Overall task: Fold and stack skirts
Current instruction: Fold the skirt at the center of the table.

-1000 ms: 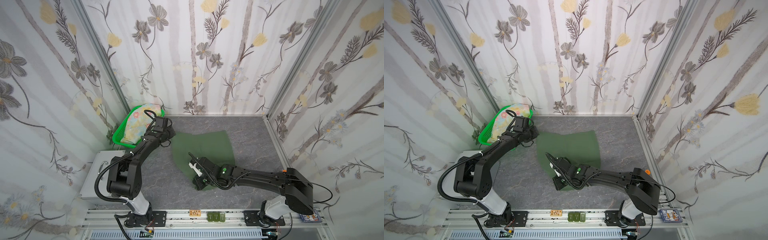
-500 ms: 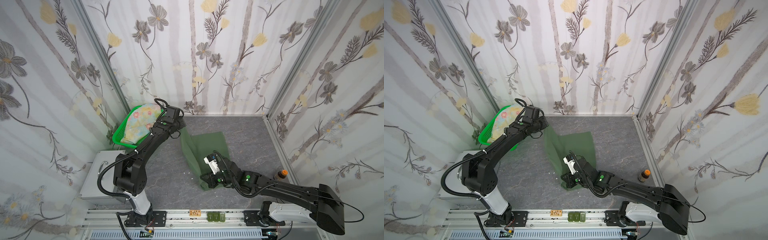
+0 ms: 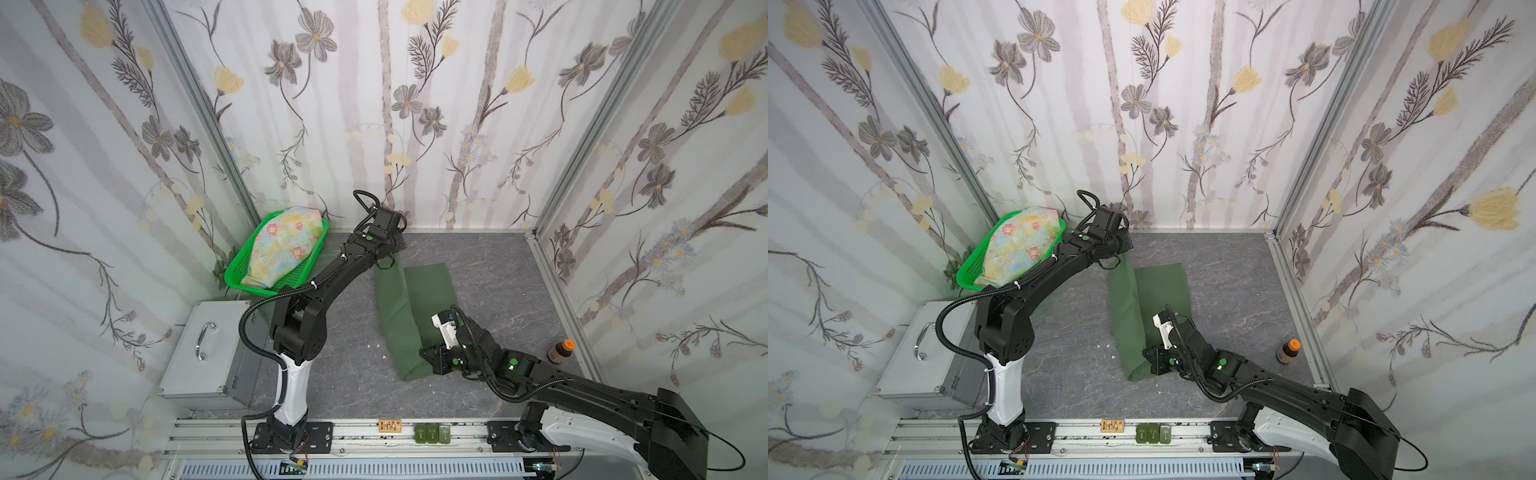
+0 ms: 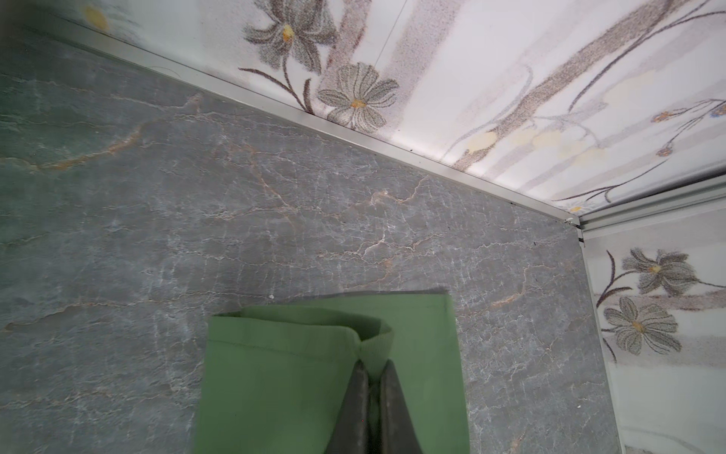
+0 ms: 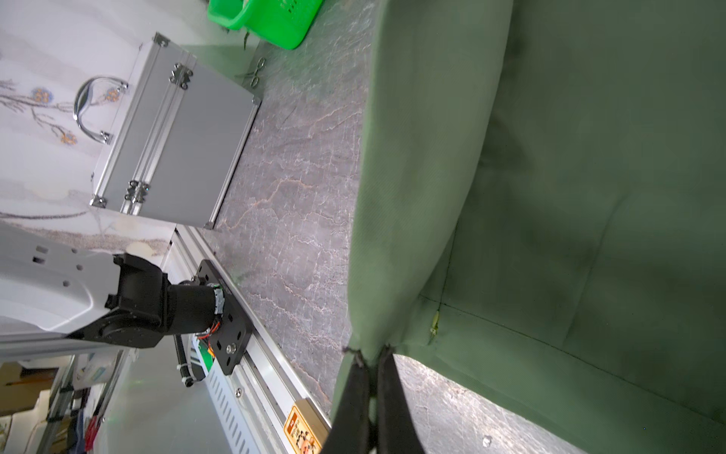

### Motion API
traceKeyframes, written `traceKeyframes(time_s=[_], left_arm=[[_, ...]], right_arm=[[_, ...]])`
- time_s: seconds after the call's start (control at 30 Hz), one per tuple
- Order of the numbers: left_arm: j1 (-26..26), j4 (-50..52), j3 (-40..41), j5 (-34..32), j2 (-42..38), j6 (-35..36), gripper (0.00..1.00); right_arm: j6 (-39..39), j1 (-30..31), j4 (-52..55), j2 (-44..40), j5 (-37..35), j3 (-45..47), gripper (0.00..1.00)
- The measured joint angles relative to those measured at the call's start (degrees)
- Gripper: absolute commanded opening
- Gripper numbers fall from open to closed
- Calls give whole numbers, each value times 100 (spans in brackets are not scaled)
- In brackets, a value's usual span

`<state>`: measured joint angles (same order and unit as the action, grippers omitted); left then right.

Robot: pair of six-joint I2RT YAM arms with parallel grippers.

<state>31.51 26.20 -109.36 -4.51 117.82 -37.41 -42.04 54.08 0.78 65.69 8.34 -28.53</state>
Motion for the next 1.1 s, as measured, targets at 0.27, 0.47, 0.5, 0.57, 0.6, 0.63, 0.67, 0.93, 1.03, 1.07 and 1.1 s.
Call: traceKeyframes(time_s=[0.27,0.47,0.5,0.57,0.6,0.63,0.67,0.93,1.03,1.07,1.1], left_arm=[[164,146,-730,4,474,-28,0],[330,192,-1119,22,831,-52,0],[358,195,-1180,22,881,-55,0],[402,203,-1294,22,970,-61,0],[422,203,-1355,24,1014,-72,0],[439,210,-1403,24,1047,-76,0],[459,216,-1464,24,1084,-81,0],[601,214,-1906,50,1532,-173,0],[647,214,-2055,61,1731,-186,0],[658,216,-2100,66,1794,-190,0],[669,216,-2151,66,1860,-195,0]], right_arm=[[-190,-197,205,-503,-278,221,0],[-269,-361,254,-632,-396,396,0],[-286,-391,273,-654,-415,413,0],[-291,-422,330,-723,-426,455,0],[-313,-433,382,-767,-444,476,0],[-337,-444,407,-802,-448,501,0],[-356,-455,417,-852,-463,540,0],[-546,-542,457,-944,-570,776,0],[-549,-581,459,-935,-579,828,0],[-549,-592,461,-931,-579,839,0],[-555,-608,461,-927,-584,852,0]])
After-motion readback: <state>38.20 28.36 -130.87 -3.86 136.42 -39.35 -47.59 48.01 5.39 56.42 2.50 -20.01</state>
